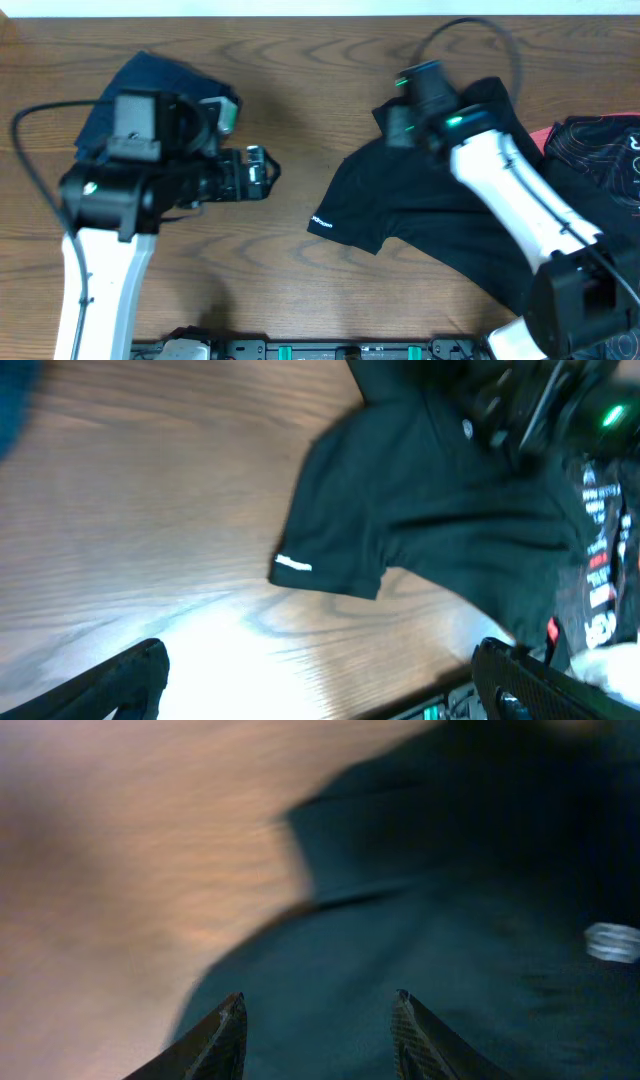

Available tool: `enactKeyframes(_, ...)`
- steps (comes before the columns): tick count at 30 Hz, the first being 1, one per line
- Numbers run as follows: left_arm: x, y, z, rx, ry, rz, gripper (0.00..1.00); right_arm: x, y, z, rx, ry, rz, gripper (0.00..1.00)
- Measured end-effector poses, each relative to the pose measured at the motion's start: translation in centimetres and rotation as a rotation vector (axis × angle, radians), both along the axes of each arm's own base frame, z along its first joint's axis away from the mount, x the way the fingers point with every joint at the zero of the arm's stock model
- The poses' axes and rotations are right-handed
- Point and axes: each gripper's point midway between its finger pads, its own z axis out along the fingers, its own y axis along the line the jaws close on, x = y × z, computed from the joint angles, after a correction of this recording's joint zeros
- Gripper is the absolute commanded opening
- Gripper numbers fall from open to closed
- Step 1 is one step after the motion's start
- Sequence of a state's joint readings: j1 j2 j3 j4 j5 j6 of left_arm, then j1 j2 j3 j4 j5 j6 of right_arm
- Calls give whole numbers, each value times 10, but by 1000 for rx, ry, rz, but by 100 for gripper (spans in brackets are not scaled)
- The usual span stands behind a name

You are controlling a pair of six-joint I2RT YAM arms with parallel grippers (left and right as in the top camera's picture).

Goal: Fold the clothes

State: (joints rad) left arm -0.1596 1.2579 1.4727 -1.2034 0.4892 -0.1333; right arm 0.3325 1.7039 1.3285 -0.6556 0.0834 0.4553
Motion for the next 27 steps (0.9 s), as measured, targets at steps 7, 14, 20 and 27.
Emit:
enactKeyframes(7, 16, -52, -44, 44, 95, -185, 90, 6, -81, -6, 48, 62, -155, 47)
enactKeyframes(14, 28, -89, -133, 174, 267, -357, 78, -11, -100, -15, 78, 148, -142, 47)
enactKeyframes(20, 44, -103, -192, 225, 318, -420, 74, -18, -105, -18, 81, 180, -133, 48)
enactKeyframes(27, 64, -109, -232, 246, 309, -427, 69, -20, -104, -18, 80, 189, -121, 48)
